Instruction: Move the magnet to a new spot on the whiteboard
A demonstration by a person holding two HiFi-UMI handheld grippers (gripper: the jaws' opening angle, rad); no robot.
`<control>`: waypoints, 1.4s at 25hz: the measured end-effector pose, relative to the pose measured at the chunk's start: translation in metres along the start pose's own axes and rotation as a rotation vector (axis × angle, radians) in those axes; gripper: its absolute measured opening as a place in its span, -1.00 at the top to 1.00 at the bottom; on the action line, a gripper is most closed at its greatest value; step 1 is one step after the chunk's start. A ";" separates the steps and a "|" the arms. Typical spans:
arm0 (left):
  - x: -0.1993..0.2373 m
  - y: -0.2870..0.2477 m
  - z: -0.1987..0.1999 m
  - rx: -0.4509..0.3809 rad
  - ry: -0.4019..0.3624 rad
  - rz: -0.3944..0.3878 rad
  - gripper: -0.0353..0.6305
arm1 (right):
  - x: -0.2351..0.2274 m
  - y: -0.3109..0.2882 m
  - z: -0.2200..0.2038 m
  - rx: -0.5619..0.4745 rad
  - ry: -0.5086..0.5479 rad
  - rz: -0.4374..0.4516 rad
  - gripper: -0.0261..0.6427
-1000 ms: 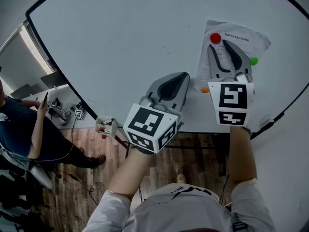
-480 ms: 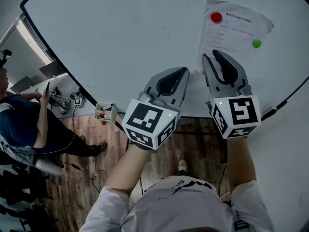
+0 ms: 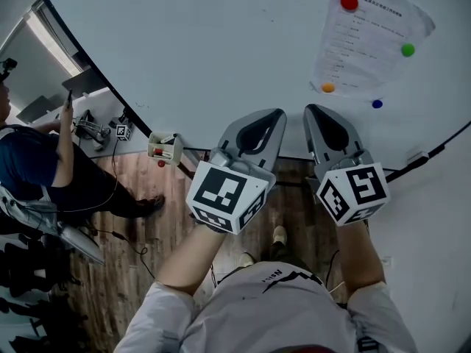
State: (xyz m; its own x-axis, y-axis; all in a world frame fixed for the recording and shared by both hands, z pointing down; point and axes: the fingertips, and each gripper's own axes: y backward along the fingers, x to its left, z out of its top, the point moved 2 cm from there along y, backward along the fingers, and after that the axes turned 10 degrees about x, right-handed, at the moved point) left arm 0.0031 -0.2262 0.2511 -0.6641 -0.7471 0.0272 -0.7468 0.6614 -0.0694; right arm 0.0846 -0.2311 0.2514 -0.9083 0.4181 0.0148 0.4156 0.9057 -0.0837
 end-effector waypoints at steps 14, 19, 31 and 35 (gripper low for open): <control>0.003 0.050 -0.055 0.046 0.088 0.010 0.86 | 0.065 0.000 -0.058 0.072 -0.101 0.105 0.88; 0.010 0.063 -0.061 0.045 0.125 0.025 0.86 | 0.079 0.001 -0.061 0.077 -0.089 0.121 0.89; 0.011 0.084 -0.066 0.039 0.146 0.031 0.86 | 0.101 0.009 -0.058 0.080 -0.060 0.127 0.89; 0.007 0.092 -0.070 0.047 0.148 0.041 0.86 | 0.108 0.014 -0.063 0.080 -0.070 0.138 0.89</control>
